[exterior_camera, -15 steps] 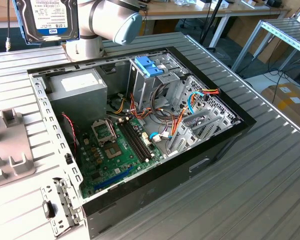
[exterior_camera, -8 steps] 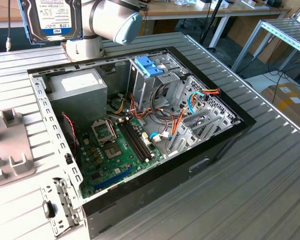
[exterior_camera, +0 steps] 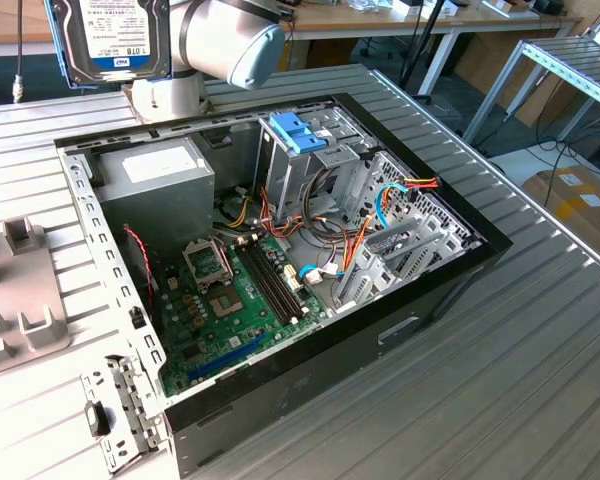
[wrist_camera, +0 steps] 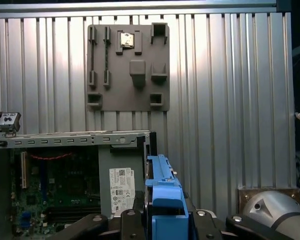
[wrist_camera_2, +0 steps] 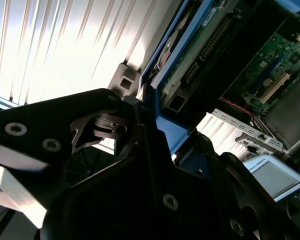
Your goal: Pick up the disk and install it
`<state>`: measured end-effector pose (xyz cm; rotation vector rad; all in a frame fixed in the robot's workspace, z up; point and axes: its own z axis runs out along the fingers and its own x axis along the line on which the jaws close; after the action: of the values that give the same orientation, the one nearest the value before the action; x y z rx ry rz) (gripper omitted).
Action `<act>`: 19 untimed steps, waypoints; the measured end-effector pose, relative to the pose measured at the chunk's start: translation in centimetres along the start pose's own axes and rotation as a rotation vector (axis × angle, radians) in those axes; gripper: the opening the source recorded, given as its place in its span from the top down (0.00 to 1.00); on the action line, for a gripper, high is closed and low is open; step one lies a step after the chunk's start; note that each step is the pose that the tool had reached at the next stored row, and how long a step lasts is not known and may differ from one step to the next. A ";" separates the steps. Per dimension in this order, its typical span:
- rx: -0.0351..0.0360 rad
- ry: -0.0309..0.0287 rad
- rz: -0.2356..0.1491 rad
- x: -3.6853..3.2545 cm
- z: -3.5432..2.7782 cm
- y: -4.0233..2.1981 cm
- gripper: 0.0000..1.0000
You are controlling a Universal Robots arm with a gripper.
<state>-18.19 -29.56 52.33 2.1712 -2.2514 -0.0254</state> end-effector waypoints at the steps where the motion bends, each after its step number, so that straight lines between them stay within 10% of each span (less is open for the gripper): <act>1: 0.0000 -0.0001 0.000 0.00 0.01 -0.10 0.63; 19: 0.0000 0.0000 0.000 -0.08 0.09 -2.23 0.63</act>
<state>-15.95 -29.56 52.19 2.1712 -2.2514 -0.0254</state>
